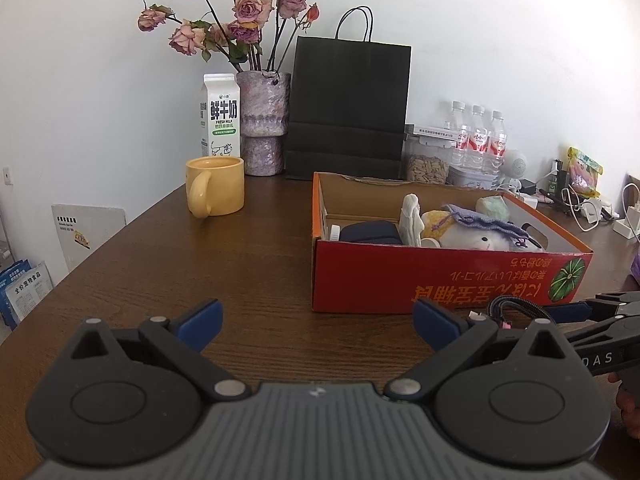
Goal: Organize objects
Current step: 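Grasp the braided cable with the right gripper while the left grasps a flat white cap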
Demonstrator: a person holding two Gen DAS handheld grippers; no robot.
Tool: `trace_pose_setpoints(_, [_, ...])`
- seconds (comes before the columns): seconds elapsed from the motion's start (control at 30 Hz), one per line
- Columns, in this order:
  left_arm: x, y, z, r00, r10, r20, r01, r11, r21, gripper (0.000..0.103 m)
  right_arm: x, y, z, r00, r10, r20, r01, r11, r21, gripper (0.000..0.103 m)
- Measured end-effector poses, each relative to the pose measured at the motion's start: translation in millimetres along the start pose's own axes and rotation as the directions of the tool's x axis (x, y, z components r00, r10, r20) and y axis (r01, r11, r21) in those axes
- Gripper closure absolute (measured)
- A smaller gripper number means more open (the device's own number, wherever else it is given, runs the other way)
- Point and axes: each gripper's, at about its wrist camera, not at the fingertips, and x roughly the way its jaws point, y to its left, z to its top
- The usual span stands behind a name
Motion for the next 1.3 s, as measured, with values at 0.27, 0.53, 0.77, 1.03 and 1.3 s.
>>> trace_pose_setpoints(0.27, [2,-10,-1,1.0,-0.006,-0.016,0.006,1.0,0.018,0.0,-23,-1,-4,0.997,-0.026,0.071,0.027,1.0,-0.011,0.01])
trace_pose_setpoints(0.53, [13,-40,-7,0.992,-0.08,-0.094,0.086,0.994,0.061,0.0,-59,-11,-17,0.984,-0.079,0.159,0.08,0.997,0.002,0.01])
trace_pose_setpoints(0.77, [31,-77,-17,0.966,-0.146,-0.213,0.171,0.98,0.105,0.0,-73,-27,-26,0.979,-0.109,0.174,0.105,0.994,0.032,0.01])
trace_pose_setpoints(1.03, [45,-100,-24,0.954,-0.137,-0.266,0.175,0.976,0.128,0.0,-79,-36,-32,0.976,-0.116,0.182,0.11,0.993,0.047,0.01])
trace_pose_setpoints(1.3, [43,-110,-27,0.954,-0.153,-0.259,0.198,0.967,0.159,0.038,-79,-37,-34,0.977,-0.105,0.184,0.097,0.994,0.051,0.01])
